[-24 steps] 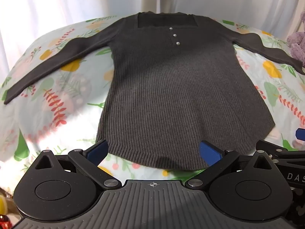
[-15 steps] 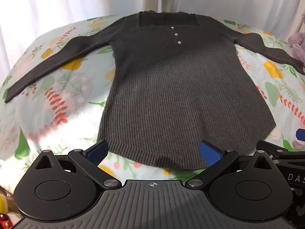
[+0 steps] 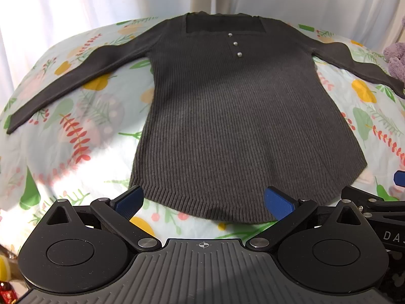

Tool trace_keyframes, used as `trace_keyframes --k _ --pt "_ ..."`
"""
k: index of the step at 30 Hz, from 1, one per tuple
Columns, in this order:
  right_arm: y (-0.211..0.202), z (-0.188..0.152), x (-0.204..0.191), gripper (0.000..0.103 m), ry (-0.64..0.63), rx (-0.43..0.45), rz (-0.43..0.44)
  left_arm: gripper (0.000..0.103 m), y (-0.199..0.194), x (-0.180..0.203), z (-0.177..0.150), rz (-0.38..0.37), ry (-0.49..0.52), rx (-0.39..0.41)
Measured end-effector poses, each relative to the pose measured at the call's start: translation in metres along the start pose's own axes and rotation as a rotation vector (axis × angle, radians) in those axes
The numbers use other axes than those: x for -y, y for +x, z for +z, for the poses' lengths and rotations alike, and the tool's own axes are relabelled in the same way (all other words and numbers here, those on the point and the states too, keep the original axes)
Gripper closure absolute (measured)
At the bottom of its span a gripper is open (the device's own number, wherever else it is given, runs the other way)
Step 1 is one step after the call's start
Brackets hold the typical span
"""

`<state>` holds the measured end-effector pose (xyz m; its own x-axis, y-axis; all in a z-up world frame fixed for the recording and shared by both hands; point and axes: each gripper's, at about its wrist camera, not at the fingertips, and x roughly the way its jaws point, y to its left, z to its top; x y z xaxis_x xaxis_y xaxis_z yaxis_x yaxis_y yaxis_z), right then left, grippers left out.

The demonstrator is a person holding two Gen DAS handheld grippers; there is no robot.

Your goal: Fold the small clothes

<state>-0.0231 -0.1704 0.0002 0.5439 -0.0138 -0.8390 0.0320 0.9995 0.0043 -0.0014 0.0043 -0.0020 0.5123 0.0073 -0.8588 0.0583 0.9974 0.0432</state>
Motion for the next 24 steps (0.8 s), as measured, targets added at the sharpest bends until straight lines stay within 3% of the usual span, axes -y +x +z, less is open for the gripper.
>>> trace_keyframes --k 24 --pt "-0.0023 -0.0010 -0.0029 0.004 -0.010 -0.003 0.002 0.000 -0.0019 -0.0005 -0.0004 0.000 -0.012 -0.013"
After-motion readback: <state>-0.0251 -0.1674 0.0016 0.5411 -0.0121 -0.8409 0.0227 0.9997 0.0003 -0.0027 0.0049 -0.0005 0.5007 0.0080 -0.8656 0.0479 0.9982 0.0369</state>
